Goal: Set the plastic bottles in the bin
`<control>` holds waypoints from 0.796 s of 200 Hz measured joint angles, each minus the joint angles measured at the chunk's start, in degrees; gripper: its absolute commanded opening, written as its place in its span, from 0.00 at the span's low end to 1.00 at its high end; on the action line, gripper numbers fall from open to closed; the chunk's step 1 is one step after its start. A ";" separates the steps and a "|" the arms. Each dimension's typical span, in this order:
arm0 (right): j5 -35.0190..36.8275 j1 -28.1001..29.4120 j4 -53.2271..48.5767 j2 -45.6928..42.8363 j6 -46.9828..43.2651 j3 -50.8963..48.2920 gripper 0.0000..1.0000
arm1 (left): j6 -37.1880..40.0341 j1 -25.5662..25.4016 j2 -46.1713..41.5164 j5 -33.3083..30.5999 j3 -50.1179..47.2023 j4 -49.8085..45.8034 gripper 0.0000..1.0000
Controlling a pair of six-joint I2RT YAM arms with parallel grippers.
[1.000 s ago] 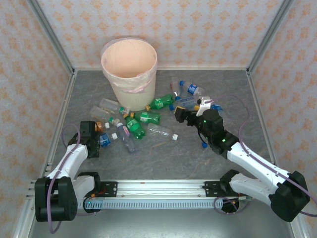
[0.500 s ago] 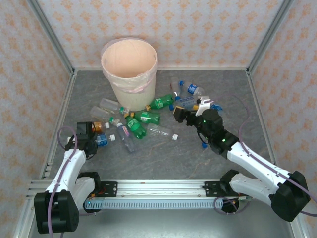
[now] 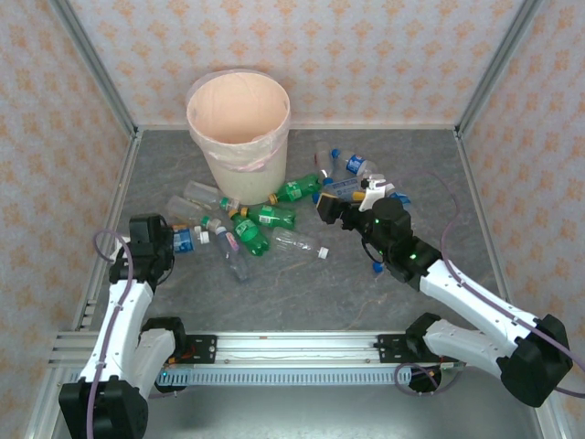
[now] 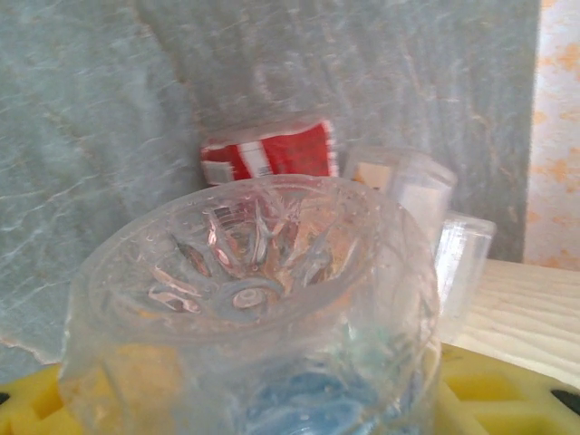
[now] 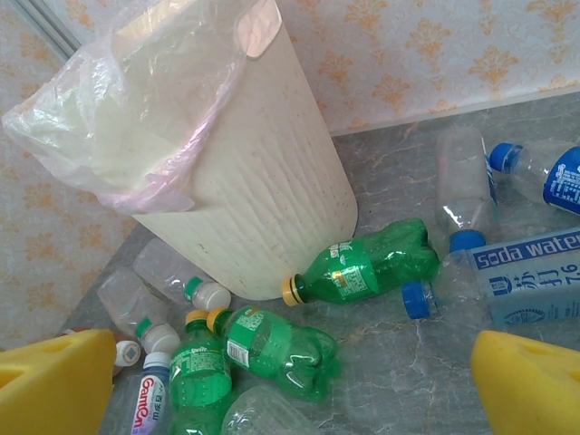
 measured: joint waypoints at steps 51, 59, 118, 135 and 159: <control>-0.02 0.59 -0.09 0.00 1.11 0.31 1.00 | 5.68 0.00 0.66 0.04 9.94 0.37 0.57; -0.02 0.59 -0.22 0.00 1.16 0.52 1.00 | 6.47 0.02 1.40 0.17 12.31 0.52 0.57; -0.02 0.68 -0.39 0.02 2.21 1.86 1.00 | 11.28 -1.46 10.95 1.66 30.75 5.16 0.57; -0.07 0.74 -0.42 0.02 2.64 1.86 1.00 | 12.35 -3.32 14.97 1.22 36.83 5.88 0.56; -0.46 0.90 -0.42 0.02 3.32 1.86 1.00 | 15.19 -8.00 22.23 -0.26 47.19 6.97 0.56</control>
